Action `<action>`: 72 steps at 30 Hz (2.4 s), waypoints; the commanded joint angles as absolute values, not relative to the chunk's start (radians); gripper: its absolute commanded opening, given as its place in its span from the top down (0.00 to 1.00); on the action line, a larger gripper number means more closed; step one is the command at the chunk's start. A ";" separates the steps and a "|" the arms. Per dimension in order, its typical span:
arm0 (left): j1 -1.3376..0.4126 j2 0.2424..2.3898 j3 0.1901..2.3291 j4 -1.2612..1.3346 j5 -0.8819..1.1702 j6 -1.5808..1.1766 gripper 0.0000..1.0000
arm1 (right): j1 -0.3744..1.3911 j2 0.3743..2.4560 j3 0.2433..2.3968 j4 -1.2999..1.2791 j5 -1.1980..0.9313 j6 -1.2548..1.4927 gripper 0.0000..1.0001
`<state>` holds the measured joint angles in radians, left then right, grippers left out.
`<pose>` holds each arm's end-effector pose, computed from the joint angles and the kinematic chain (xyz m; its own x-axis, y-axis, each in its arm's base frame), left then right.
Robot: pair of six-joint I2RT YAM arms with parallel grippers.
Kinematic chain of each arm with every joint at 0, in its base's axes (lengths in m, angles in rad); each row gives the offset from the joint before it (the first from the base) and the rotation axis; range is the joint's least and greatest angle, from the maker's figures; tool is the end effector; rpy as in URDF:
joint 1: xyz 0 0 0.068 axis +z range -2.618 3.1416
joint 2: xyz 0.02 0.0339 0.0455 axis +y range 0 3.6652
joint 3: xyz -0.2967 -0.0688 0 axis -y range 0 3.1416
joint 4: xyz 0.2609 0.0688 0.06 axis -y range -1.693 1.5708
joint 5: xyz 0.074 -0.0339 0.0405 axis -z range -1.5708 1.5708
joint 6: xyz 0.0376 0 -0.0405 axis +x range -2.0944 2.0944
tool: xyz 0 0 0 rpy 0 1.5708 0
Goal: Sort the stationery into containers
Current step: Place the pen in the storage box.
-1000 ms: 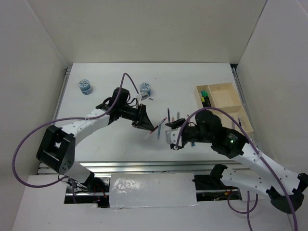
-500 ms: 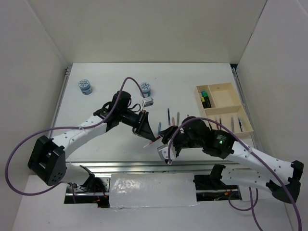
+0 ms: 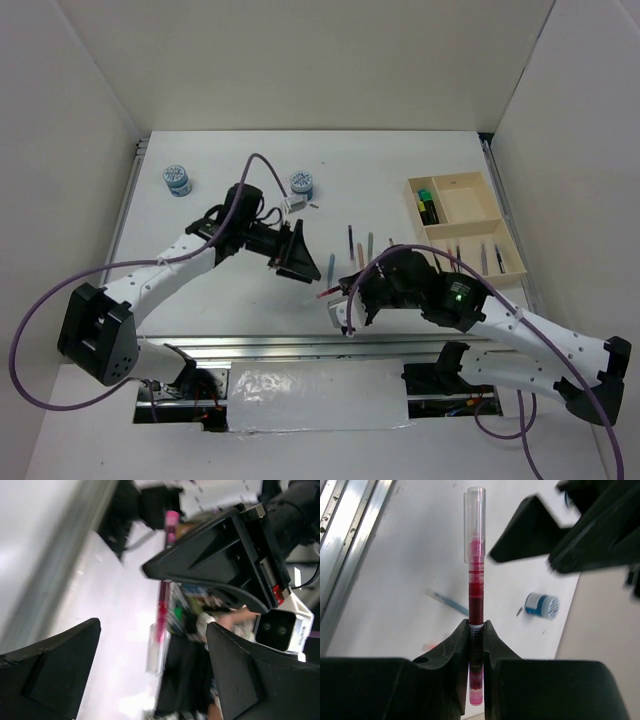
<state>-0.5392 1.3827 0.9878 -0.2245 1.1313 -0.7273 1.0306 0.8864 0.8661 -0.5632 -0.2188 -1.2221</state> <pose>0.2414 -0.1841 0.3077 -0.9378 0.2315 -0.2589 0.3043 0.1883 -0.9338 0.0891 0.1645 0.3371 0.7775 -0.4873 -0.3975 -0.5842 -0.3256 -0.7435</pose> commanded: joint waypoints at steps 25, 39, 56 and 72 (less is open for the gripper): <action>-0.400 1.402 1.186 -0.302 0.344 -0.468 0.01 | -0.629 1.287 0.952 -0.603 -0.495 -0.401 1.00; -0.436 1.411 1.155 -0.265 0.285 -0.454 0.01 | -0.519 1.497 1.008 -0.505 -0.305 -0.311 1.00; -0.486 1.443 1.124 -0.242 0.245 -0.463 0.01 | -0.483 1.433 0.887 -0.466 -0.279 -0.342 1.00; -0.503 1.437 1.098 -0.235 0.229 -0.456 0.01 | -0.511 1.436 0.899 -0.512 -0.282 -0.380 0.95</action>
<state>-0.4953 1.4509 1.0901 -0.2642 0.2382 -0.4732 -0.5049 1.4292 0.8822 -0.4965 -0.2829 -0.3676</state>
